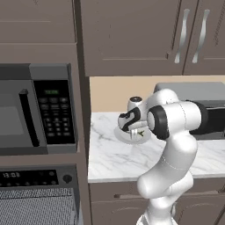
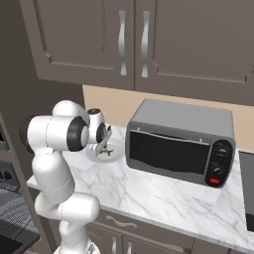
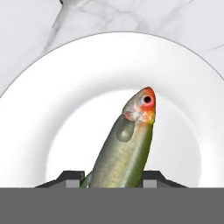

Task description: Take the fish from the oven and place it on the plate on the counter.

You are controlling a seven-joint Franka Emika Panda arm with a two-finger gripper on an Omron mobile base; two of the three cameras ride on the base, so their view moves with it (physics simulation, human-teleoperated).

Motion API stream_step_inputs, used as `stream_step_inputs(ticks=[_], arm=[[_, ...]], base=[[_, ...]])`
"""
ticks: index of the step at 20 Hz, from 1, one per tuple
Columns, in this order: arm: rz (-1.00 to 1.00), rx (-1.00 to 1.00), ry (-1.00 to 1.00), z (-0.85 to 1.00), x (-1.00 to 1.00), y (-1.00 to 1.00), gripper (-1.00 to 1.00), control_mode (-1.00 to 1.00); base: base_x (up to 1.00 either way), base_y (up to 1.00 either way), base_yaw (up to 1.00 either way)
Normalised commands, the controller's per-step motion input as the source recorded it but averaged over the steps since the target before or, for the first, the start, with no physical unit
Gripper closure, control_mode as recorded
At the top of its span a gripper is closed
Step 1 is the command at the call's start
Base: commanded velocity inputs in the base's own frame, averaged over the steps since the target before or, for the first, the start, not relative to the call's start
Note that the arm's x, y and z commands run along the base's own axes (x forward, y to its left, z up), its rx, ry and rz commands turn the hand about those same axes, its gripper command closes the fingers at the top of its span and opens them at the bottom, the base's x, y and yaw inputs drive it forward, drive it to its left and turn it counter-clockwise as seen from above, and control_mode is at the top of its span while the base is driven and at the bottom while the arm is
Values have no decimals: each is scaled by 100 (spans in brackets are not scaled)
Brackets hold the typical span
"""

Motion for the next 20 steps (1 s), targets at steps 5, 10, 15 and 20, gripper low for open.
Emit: stream_step_inputs(ticks=[5, 10, 15, 20], arm=[[0, 0, 1, -35, 23, -9, 100, -100], [0, 0, 0, -36, 23, -2, 100, -100], [0, 0, 0, -41, 27, 0, 100, -100], [0, 0, -1, -23, 4, 0, -100, -100]], base=[[0, 0, 0], [0, 0, 0], [0, 0, 0], [0, 0, 0]])
